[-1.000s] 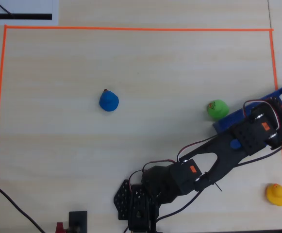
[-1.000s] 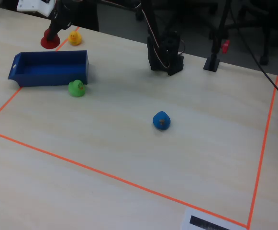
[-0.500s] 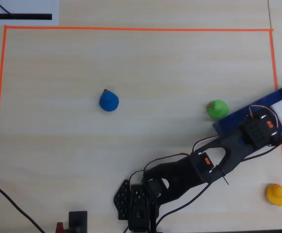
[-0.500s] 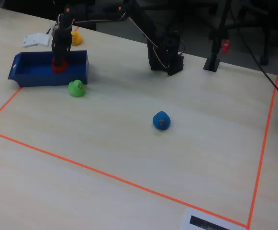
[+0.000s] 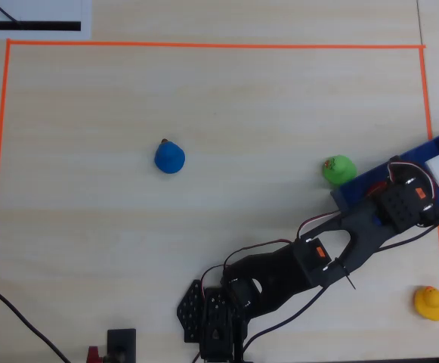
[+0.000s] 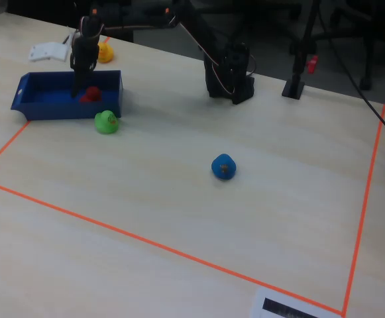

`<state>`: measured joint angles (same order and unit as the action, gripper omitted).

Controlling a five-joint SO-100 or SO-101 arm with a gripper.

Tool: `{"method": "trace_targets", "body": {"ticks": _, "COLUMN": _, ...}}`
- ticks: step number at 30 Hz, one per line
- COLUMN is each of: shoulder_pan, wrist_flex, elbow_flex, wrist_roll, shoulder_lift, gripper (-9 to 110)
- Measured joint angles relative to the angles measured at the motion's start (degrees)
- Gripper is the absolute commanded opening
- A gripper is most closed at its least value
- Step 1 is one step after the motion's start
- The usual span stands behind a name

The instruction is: Grasp red duck and put it into box.

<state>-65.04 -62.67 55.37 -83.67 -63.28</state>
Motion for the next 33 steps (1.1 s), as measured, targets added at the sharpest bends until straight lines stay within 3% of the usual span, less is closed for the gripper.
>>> {"method": "trace_targets", "body": {"ticks": 3, "shoulder_pan": 2.55, "wrist_flex": 1.14, "elbow_flex": 0.00, "wrist_roll": 10.55, "shoulder_lift": -8.09, "gripper": 0}}
{"method": "trace_targets", "body": {"ticks": 6, "shoulder_pan": 10.02, "wrist_flex": -4.31, "elbow_flex": -1.05, "wrist_roll": 21.62, "shoulder_lift": -19.25, "gripper": 0}}
{"method": "trace_targets", "body": {"ticks": 9, "shoulder_pan": 21.80, "wrist_flex": -14.15, "elbow_flex": -0.18, "wrist_roll": 23.20, "shoulder_lift": -31.73, "gripper": 0}}
{"method": "trace_targets", "body": {"ticks": 13, "shoulder_pan": 41.84, "wrist_flex": -12.92, "elbow_flex": 14.59, "wrist_roll": 19.69, "shoulder_lift": -51.94, "gripper": 0}}
{"method": "trace_targets", "body": {"ticks": 18, "shoulder_pan": 59.50, "wrist_flex": -3.60, "elbow_flex": 52.29, "wrist_roll": 4.48, "shoulder_lift": -82.09, "gripper": 0}}
{"method": "trace_targets", "body": {"ticks": 22, "shoulder_pan": 59.68, "wrist_flex": -3.34, "elbow_flex": 82.62, "wrist_roll": -5.27, "shoulder_lift": -103.36, "gripper": 0}}
{"method": "trace_targets", "body": {"ticks": 26, "shoulder_pan": 62.75, "wrist_flex": -7.03, "elbow_flex": 105.21, "wrist_roll": -8.61, "shoulder_lift": -119.88, "gripper": 0}}
{"method": "trace_targets", "body": {"ticks": 33, "shoulder_pan": 66.18, "wrist_flex": -10.81, "elbow_flex": 121.46, "wrist_roll": -9.05, "shoulder_lift": -126.65, "gripper": 0}}
